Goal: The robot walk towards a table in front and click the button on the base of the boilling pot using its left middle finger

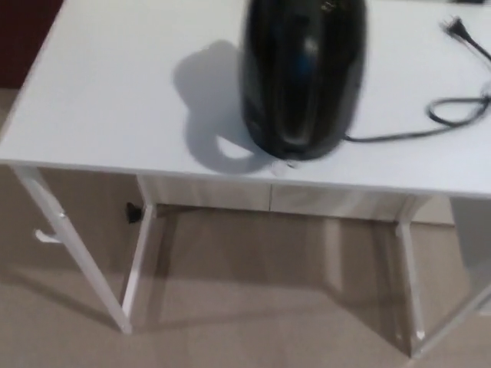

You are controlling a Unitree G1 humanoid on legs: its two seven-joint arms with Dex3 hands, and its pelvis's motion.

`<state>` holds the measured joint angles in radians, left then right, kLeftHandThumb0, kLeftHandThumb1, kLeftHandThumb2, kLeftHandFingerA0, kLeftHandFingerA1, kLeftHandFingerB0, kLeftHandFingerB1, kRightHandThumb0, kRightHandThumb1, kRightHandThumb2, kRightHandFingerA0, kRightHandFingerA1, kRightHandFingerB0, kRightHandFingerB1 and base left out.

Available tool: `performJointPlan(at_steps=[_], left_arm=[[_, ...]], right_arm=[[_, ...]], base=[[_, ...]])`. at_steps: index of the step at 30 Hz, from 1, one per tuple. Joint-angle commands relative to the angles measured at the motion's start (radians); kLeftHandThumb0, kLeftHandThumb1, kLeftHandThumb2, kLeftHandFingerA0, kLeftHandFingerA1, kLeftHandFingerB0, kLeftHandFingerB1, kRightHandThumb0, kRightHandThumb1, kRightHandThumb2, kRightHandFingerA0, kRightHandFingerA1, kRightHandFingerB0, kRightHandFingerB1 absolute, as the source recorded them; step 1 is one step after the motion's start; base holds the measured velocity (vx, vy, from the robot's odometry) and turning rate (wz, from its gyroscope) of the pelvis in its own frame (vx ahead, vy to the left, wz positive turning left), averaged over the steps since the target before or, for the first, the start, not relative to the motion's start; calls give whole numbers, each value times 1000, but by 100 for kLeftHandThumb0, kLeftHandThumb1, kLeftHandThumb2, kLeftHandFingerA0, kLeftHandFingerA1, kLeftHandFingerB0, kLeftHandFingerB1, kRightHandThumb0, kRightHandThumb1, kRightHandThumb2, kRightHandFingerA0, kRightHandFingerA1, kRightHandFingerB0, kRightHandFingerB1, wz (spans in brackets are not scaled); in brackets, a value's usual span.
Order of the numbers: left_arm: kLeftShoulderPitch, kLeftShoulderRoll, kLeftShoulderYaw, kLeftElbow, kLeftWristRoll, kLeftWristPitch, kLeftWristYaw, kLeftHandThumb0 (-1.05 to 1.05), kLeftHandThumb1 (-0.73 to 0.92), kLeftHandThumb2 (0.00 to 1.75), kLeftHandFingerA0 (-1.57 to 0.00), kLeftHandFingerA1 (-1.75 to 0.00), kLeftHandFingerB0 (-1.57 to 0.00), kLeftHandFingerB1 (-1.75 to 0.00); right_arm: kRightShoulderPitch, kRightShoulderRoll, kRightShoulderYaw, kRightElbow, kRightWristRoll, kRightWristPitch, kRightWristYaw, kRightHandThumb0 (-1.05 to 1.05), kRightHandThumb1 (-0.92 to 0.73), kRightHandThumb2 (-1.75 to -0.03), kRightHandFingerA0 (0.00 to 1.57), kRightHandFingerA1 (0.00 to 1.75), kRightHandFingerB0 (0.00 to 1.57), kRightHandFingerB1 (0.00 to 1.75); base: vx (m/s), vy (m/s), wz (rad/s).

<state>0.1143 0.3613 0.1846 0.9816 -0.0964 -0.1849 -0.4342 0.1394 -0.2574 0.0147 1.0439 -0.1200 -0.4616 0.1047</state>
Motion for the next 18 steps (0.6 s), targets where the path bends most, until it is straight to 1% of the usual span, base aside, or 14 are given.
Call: performJointPlan(at_steps=[1,6,7,10,13,14,18], left_arm=[[9,14,-8,-5,17,-23,17,-17,48,54,-74,-47,-54,-38],[3,12,-5,-7,8,-12,19,-15,48,54,-75,-47,-53,-38],[-1,12,-6,-2,10,-14,19,-15,48,54,-77,-48,-53,-38],[-4,18,-16,12,22,-39,18,-16,48,54,-76,-48,-53,-38],[1,18,-16,6,19,-35,23,-16,49,54,-75,-47,-53,-38],[5,17,-12,-6,10,-21,16,-15,49,54,-74,-48,-53,-38],[3,19,-10,-6,10,-24,10,-15,49,54,-75,-48,-52,-38]], right_arm=[[3,-11,-1,3,-3,-7,-5,-22,-48,-54,81,51,45,44],[2,-10,-3,-8,2,1,-1,-22,-47,-54,80,51,46,44],[-2,-10,-6,-2,6,2,4,-22,-47,-54,79,51,46,44],[4,-10,-4,-8,5,3,8,-22,-48,-54,79,50,45,44],[9,-10,-1,-9,0,-6,3,-22,-48,-54,81,50,46,44],[4,-11,2,1,-7,-4,-5,-24,-47,-54,80,51,45,44],[-6,-11,7,5,-10,6,-7,-24,-47,-54,80,50,46,43]], base=[[131,139,10],[118,13,5],[142,-61,7],[108,-124,9],[189,-200,9],[241,-149,53],[145,-115,-1]])
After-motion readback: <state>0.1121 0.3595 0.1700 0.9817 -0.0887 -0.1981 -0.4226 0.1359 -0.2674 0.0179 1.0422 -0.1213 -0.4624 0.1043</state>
